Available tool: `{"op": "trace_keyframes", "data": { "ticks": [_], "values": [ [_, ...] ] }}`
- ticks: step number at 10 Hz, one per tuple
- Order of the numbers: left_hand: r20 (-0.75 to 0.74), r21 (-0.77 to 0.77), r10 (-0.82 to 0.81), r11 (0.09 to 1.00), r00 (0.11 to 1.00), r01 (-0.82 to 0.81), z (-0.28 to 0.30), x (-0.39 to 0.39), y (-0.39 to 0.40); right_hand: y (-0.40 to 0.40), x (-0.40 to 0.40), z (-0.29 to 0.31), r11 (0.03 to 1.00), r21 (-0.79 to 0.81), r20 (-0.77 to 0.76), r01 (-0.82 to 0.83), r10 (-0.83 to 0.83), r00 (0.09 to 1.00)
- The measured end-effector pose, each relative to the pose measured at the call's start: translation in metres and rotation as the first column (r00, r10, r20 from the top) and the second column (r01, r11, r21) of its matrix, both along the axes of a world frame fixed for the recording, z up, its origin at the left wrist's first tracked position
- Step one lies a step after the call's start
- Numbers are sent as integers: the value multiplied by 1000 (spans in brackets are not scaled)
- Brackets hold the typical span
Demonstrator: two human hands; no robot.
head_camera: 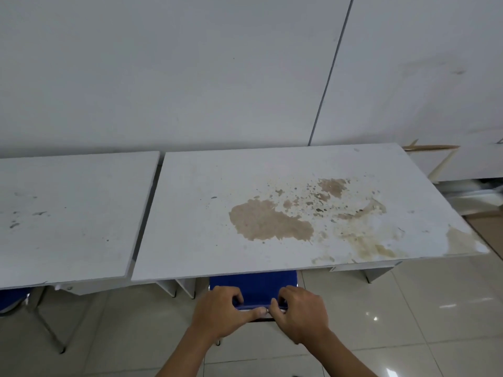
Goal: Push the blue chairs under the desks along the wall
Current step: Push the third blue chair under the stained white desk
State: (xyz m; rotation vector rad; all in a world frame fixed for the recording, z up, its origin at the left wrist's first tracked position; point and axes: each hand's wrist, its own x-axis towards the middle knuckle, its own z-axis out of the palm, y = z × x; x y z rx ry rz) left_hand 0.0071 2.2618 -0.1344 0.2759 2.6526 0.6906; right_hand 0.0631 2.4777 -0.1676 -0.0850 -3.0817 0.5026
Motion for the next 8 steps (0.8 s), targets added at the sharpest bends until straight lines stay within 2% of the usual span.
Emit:
{"op": "trace_keyframes", "data": {
  "ticks": [4,5,6,7,8],
  "values": [
    [33,-16,21,1000,999,-21,1,-52,16,19,-57,6,997,-58,41,-54,56,998],
    [66,-7,47,999,997,-47,1,-50,17,20,-57,2,996,-62,15,-68,69,997],
    [63,22,63,998,996,-65,2,-52,17,19,-64,13,999,-23,64,-47,48,997],
    [128,36,57,997,990,-62,13,-48,20,19,-65,29,993,-40,204,-106,112,973],
    [257,11,27,999,966,-31,29,-55,21,19,-81,47,977,-146,404,-154,201,892]
  ]
}}
